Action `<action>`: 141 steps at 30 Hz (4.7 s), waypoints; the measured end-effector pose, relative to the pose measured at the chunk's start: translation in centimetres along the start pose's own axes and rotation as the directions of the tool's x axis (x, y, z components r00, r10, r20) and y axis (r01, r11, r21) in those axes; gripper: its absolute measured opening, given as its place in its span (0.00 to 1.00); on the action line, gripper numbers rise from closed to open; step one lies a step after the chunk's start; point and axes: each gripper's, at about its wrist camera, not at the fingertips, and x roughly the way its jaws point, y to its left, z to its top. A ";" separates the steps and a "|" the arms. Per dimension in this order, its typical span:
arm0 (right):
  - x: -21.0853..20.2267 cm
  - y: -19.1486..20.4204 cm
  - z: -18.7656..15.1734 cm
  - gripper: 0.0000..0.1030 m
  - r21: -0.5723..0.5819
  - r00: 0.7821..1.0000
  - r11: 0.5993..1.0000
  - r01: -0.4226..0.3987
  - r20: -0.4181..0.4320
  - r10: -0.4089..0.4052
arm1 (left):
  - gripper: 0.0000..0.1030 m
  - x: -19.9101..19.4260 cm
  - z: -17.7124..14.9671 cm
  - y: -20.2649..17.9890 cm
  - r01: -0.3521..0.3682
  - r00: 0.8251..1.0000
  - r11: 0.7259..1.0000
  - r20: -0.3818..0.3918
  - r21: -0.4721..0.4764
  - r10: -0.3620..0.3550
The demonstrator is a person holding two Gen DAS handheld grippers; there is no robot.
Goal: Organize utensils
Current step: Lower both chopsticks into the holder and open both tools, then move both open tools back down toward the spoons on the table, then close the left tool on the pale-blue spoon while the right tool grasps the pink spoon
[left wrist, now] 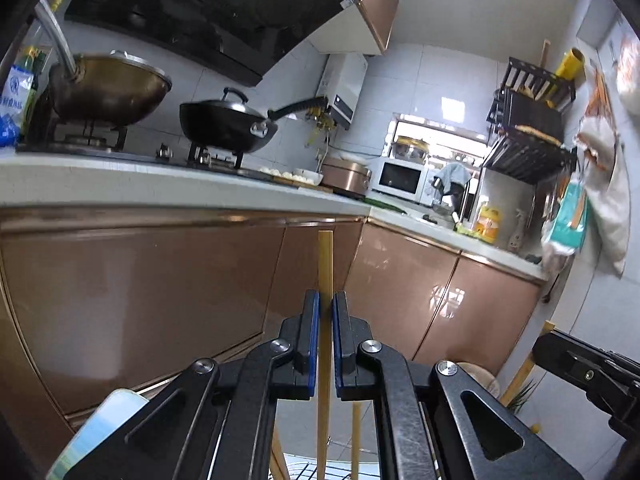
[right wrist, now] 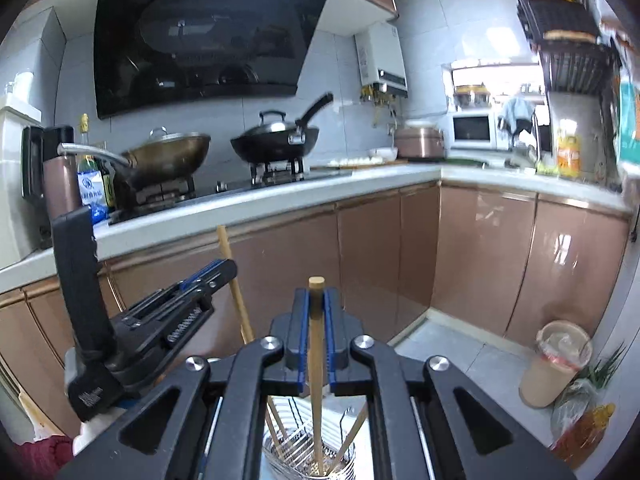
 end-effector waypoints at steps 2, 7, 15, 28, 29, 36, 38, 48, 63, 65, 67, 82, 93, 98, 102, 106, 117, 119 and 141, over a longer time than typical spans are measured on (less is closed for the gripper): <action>0.7 -0.5 -1.3 0.06 0.003 1.000 1.000 0.001 -0.009 -0.001 | 0.06 0.7 -1.5 0.0 -0.011 1.000 1.000 0.001 0.006 0.011; 1.7 -0.5 -3.8 0.06 -0.026 0.999 0.999 0.018 -0.036 -0.019 | 0.06 1.5 -4.5 0.1 -0.022 1.000 1.000 -0.012 0.020 0.022; 3.0 -0.8 -7.3 0.07 -0.021 0.994 1.000 0.024 -0.103 -0.026 | 0.06 2.3 -7.4 0.9 -0.041 0.995 0.999 -0.090 0.019 0.042; 2.1 -1.1 -7.7 0.08 0.010 0.994 1.000 0.028 -0.105 -0.027 | 0.30 0.7 -7.4 1.9 -0.060 0.991 0.998 -0.116 0.033 0.064; 2.1 -1.1 -7.7 0.08 0.013 0.994 1.000 0.028 -0.107 -0.027 | 0.32 0.4 -7.3 2.0 -0.057 0.992 0.998 -0.113 0.034 0.061; 1.8 -1.1 -8.0 0.10 0.031 0.991 0.999 0.036 -0.130 -0.032 | 0.38 -1.0 -6.9 2.7 -0.066 0.990 0.997 -0.121 0.047 0.071; 1.6 -1.1 -8.2 0.11 0.039 0.990 0.999 0.038 -0.138 -0.033 | 0.38 -1.5 -6.8 2.9 -0.068 0.990 0.997 -0.123 0.048 0.073; -2.7 0.4 -9.4 0.11 0.050 0.987 0.998 0.030 -0.157 -0.022 | 0.48 -7.8 -5.2 4.5 -0.081 0.984 0.992 -0.153 0.095 0.095; -15.8 4.8 -11.4 0.27 0.016 0.981 0.998 0.055 -0.189 -0.051 | 0.55 -22.4 -4.4 11.6 -0.142 0.924 0.985 -0.344 0.099 0.168; -17.0 5.2 -11.5 0.27 0.008 0.979 0.998 0.063 -0.194 -0.060 | 0.55 -23.8 -4.4 12.3 -0.145 0.913 0.984 -0.369 0.103 0.173; -18.3 5.4 -11.7 0.27 0.012 0.979 0.998 0.064 -0.197 -0.060 | 0.55 -25.3 -4.6 13.0 -0.134 0.905 0.986 -0.393 0.098 0.162; -21.9 4.7 -16.1 0.27 0.042 0.948 0.994 0.097 -0.310 -0.079 | 0.55 -25.9 -10.8 11.8 -0.031 0.799 0.999 -0.600 0.039 0.049; -19.7 0.7 -19.5 0.27 0.085 0.917 0.987 0.133 -0.390 -0.090 | 0.55 -21.1 -15.6 10.6 -0.028 0.680 0.999 -0.731 0.047 0.053; -17.5 -0.5 -21.0 0.27 0.114 0.902 0.985 0.128 -0.427 -0.068 | 0.55 -18.6 -17.4 9.3 0.007 0.639 0.999 -0.769 0.038 0.025; -16.2 -1.4 -21.9 0.27 0.130 0.890 0.982 0.136 -0.451 -0.064 | 0.55 -16.6 -18.6 8.8 0.015 0.612 1.000 -0.791 0.023 0.009; -14.6 -2.1 -23.0 0.27 0.143 0.871 0.982 0.124 -0.490 -0.039 | 0.55 -14.4 -20.0 8.6 0.004 0.570 1.000 -0.821 0.007 0.003; -6.3 -1.0 -27.0 0.27 0.209 0.753 0.977 0.027 -0.647 0.118 | 0.55 -7.6 -22.6 7.9 -0.062 0.455 0.996 -0.890 -0.057 -0.023; -5.0 -0.6 -27.3 0.27 0.208 0.732 0.978 0.013 -0.668 0.132 | 0.55 -6.8 -22.6 7.5 -0.068 0.451 0.997 -0.892 -0.029 0.005; 2.0 2.3 -28.3 0.11 0.106 0.563 0.993 -0.046 -0.819 0.113 | 0.09 -6.3 -23.3 4.6 0.128 0.389 0.981 -0.917 0.146 0.086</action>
